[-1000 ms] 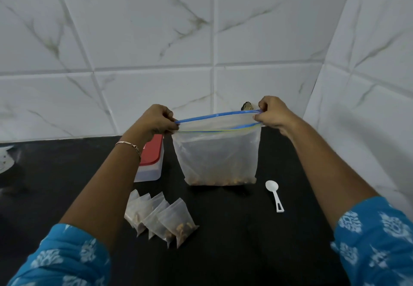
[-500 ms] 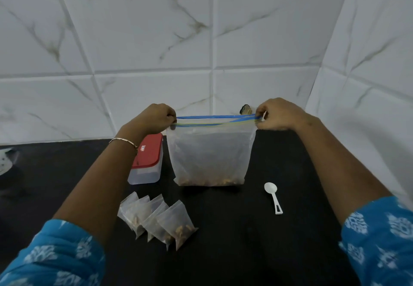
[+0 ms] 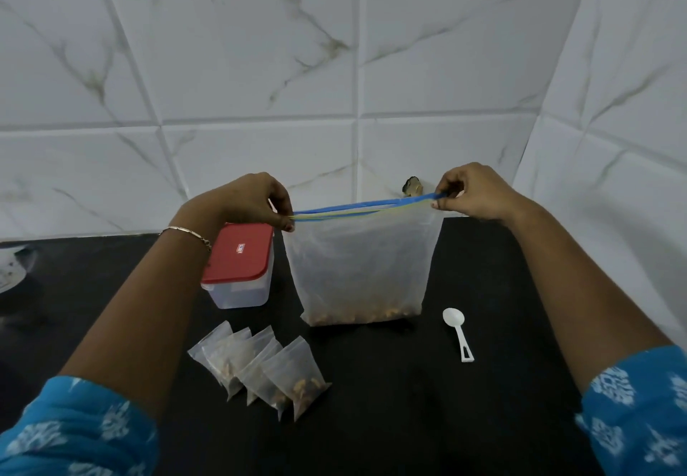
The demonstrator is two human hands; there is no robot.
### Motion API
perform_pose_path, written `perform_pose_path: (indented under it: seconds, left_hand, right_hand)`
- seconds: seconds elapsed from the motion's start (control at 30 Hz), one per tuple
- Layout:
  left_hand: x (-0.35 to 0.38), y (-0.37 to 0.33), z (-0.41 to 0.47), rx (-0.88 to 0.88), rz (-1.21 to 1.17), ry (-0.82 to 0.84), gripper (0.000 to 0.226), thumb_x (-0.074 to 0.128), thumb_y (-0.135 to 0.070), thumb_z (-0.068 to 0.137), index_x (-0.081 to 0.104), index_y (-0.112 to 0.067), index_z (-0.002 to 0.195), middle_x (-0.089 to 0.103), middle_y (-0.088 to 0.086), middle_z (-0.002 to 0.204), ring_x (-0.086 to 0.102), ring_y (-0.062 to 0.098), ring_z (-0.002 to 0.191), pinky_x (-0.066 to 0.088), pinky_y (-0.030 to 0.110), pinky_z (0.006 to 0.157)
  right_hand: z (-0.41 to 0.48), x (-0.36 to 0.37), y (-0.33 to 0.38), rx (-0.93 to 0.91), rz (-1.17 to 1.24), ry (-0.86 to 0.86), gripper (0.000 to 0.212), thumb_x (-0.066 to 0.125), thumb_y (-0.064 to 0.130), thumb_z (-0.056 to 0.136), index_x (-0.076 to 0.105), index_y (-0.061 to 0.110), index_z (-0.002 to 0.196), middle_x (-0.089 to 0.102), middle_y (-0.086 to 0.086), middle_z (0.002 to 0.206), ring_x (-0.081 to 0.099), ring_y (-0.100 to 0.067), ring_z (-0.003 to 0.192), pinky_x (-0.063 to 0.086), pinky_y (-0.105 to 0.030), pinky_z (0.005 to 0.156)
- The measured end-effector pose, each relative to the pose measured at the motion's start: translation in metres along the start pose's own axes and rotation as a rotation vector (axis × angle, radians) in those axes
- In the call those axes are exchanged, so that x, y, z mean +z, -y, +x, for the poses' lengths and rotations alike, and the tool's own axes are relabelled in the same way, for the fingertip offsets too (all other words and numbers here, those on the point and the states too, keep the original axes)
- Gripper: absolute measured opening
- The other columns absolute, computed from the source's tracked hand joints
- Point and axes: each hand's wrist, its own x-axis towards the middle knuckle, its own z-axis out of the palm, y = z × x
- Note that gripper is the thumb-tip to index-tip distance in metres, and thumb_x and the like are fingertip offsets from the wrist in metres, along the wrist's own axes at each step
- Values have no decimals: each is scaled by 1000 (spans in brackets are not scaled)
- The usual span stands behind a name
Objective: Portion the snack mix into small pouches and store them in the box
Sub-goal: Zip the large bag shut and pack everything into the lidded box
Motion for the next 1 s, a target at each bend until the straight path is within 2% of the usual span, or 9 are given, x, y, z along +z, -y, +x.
perform_pose_path:
  seconds: [0.1, 0.17, 0.27, 0.33, 0.43, 0.5, 0.67, 0.83, 1.0]
  left_hand:
    - [2, -7, 4, 27, -33, -40, 15, 82, -25, 74, 68, -24, 76, 66, -11, 80, 58, 5, 73, 43, 24, 68]
    - [4, -12, 6, 47, -78, -84, 19, 83, -22, 73, 64, -21, 76, 64, -11, 79, 60, 7, 72, 42, 20, 65]
    - [9, -20, 6, 76, -130, -185, 24, 83, -18, 72, 60, -17, 79, 64, -7, 80, 61, 8, 72, 42, 16, 64]
    - [15, -22, 6, 80, -206, -262, 28, 83, -13, 71, 57, -16, 79, 66, -1, 82, 64, 12, 73, 47, 20, 68]
    - [24, -20, 3, 52, -378, -343, 32, 82, -5, 71, 55, -10, 87, 69, 7, 88, 70, 20, 79, 57, 30, 76]
    - [32, -18, -1, 22, -564, -357, 35, 80, 1, 72, 53, -6, 91, 69, 11, 90, 71, 16, 79, 58, 29, 76]
    - [45, -11, -11, -25, -972, -393, 37, 77, 10, 71, 53, -9, 93, 63, 5, 74, 70, 20, 81, 58, 36, 83]
    - [51, -6, -18, -71, -1047, -451, 40, 81, 2, 69, 56, -9, 97, 67, 9, 75, 68, 21, 76, 58, 32, 78]
    - [55, -10, -27, -5, -1197, -406, 37, 75, -5, 70, 58, -6, 103, 68, 17, 86, 69, 19, 77, 57, 24, 70]
  right_hand:
    - [-2, 2, 15, 3, -168, 83, 22, 80, 36, 76, 69, 23, 89, 60, 12, 95, 55, -14, 95, 42, -30, 81]
    - [-3, 12, 29, -56, -311, 86, 32, 76, 50, 74, 72, 26, 94, 58, 10, 105, 51, -16, 104, 39, -35, 89]
    - [-3, 34, 60, -164, -279, 67, 28, 67, 60, 77, 70, 34, 86, 60, 7, 107, 51, -17, 105, 33, -37, 91]
    - [-1, 48, 80, -202, -217, 76, 22, 64, 58, 82, 68, 36, 83, 61, 8, 103, 54, -17, 102, 32, -39, 92]
    - [2, 63, 101, -212, -245, 57, 31, 58, 54, 89, 73, 28, 95, 58, 4, 102, 50, -17, 98, 23, -35, 80]
    - [5, 71, 110, -211, -270, 34, 34, 56, 54, 90, 74, 27, 102, 54, 1, 105, 47, -19, 101, 21, -35, 79]
    - [11, 83, 120, -184, -148, -43, 20, 62, 44, 89, 73, 28, 96, 58, 4, 111, 50, -19, 108, 22, -35, 83]
    - [11, 85, 124, -132, -32, -79, 17, 63, 43, 90, 69, 27, 92, 56, 14, 89, 53, -14, 101, 19, -33, 82]
    - [7, 85, 133, -183, -4, 103, 26, 61, 41, 92, 69, 25, 110, 64, 8, 106, 55, -15, 104, 26, -35, 88]
